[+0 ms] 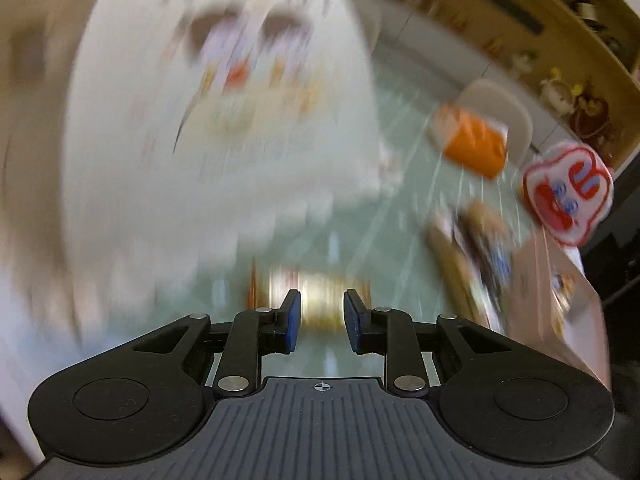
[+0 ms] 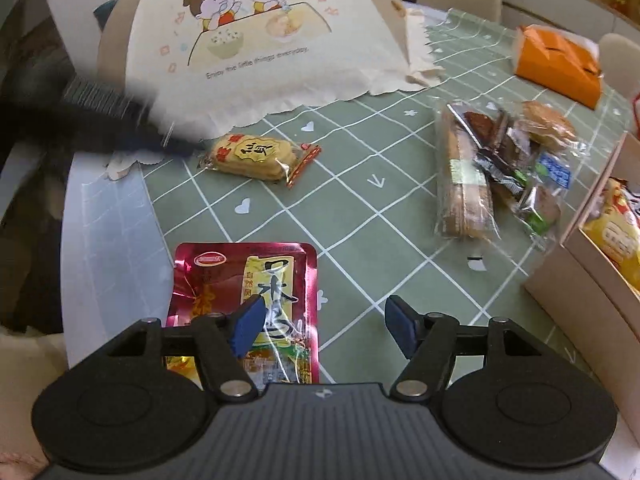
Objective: Organize snacks
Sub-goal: 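Grasp the yellow-wrapped cake with left tool while right tool reaches toward red pouch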
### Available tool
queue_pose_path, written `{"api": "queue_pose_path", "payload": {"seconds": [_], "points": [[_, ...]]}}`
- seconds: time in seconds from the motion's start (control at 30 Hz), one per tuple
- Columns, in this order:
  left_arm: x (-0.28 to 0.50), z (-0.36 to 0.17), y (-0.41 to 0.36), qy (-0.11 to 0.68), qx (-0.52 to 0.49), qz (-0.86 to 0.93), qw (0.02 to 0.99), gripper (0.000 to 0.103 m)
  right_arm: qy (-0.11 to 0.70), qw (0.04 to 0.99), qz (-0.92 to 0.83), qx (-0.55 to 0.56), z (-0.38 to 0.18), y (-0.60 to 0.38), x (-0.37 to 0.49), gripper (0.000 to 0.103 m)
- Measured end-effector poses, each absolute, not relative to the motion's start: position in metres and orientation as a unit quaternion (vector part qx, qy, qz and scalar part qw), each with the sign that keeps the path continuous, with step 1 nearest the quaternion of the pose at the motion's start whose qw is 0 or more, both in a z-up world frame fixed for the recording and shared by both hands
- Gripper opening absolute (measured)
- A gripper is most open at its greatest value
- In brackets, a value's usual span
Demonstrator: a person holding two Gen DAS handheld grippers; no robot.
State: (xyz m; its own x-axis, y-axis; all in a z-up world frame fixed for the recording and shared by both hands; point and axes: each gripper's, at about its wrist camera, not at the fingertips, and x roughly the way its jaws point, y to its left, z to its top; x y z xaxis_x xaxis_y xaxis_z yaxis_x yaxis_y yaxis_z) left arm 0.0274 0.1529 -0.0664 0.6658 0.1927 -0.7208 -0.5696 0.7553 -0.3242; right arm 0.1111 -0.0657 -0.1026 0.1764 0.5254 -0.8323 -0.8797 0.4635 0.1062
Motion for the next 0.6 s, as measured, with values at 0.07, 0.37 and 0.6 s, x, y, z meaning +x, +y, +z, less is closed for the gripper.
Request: {"api": "queue_pose_path", "payload": {"seconds": [0.07, 0.37, 0.6], "points": [[0.053, -0.072, 0.169, 0.348, -0.255, 0.229, 0.872, 0.027, 0.430, 0.738, 0.480, -0.200, -0.100, -0.068, 0.113, 0.067], [0.062, -0.113, 0.150, 0.399, -0.286, 0.286, 0.823, 0.020, 0.428, 0.717, 0.519, -0.183, -0.083, -0.133, 0.125, 0.067], [-0.012, -0.094, 0.071, 0.390, -0.314, 0.337, 0.798, 0.021, 0.418, 0.672, 0.584, -0.181, -0.090, -0.150, 0.127, 0.067]]}}
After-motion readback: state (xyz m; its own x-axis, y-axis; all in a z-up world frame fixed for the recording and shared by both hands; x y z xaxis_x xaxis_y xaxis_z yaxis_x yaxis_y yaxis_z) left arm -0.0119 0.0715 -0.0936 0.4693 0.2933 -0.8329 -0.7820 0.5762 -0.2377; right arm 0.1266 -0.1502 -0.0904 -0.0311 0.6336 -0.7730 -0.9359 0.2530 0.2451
